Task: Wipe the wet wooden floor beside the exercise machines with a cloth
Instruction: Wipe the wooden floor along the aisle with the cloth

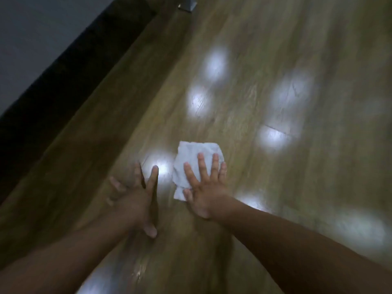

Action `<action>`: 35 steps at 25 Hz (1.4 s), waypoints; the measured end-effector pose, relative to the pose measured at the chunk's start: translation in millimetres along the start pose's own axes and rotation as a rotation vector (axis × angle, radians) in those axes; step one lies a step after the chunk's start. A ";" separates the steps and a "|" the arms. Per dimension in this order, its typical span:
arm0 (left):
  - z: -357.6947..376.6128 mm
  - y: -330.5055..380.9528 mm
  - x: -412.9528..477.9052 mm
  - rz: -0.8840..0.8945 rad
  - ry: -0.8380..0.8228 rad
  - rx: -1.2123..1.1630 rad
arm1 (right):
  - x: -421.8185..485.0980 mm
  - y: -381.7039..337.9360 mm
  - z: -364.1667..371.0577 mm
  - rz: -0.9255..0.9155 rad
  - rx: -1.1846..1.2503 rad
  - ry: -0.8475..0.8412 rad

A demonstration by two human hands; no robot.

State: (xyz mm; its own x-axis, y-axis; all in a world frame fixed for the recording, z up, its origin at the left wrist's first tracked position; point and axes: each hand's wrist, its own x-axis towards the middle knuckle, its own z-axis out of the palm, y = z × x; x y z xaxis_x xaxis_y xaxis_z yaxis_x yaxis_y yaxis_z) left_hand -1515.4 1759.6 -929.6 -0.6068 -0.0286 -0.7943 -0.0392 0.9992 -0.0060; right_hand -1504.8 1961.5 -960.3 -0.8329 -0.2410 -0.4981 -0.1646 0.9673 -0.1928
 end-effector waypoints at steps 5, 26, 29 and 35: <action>-11.3 -0.6 -7.9 0.007 0.003 -0.080 | 43.6 -36.0 -45.1 -0.074 -0.193 -0.219; 53.1 38.7 -79.6 -0.581 0.077 -0.700 | 188.1 -124.7 -103.1 -1.095 -0.935 -0.427; 127.5 119.3 -145.0 -0.908 0.016 -0.940 | 192.7 -118.6 -101.3 -1.114 -0.936 -0.356; 224.5 301.4 -226.3 -1.226 0.009 -1.503 | 197.4 -103.0 -91.4 -1.139 -0.833 -0.224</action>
State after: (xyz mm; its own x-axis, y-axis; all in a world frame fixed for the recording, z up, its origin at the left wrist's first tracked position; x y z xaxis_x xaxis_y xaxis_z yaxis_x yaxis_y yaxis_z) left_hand -1211.7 2073.5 -888.1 0.2721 -0.5886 -0.7613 -0.9175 -0.3971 -0.0209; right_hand -1700.6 1821.5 -961.5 0.0488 -0.8355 -0.5473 -0.9977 -0.0147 -0.0665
